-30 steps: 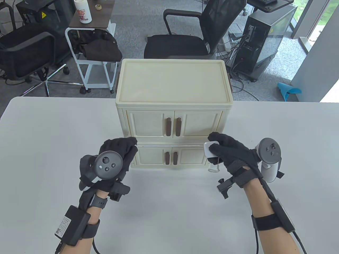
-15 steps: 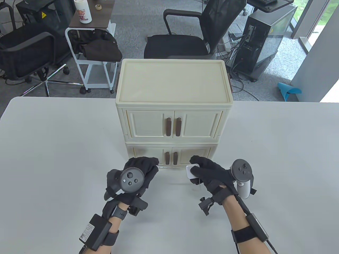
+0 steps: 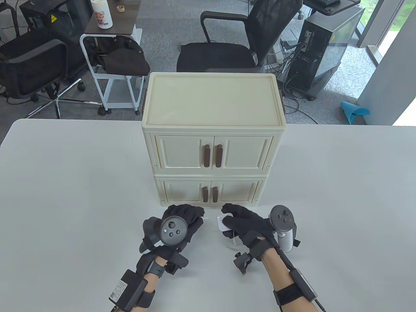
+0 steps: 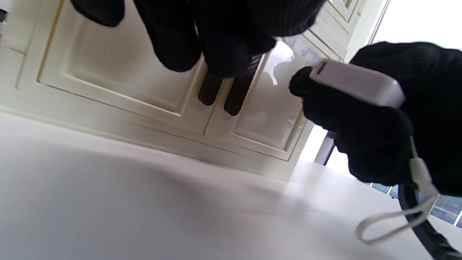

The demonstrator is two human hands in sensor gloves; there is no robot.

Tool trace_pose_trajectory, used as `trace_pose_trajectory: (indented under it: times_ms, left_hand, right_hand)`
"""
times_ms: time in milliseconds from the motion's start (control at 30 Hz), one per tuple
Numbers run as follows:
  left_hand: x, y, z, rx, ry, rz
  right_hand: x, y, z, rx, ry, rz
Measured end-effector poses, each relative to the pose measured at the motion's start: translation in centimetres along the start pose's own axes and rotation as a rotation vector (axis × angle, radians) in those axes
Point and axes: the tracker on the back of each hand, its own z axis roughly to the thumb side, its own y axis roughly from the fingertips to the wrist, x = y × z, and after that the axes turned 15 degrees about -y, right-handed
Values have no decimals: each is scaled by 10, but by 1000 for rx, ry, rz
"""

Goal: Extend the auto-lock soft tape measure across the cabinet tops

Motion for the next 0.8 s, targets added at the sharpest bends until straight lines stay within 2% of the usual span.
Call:
trace_pose_trajectory:
  times_ms: [500,800]
  left_hand:
    - [-3,5,6,-35,-4,5]
    - [-4,8,8,-39,-6,6]
  right_hand:
    - [19,-2,-7,19,-48,52]
    - [21,0,-8,25,-54,64]
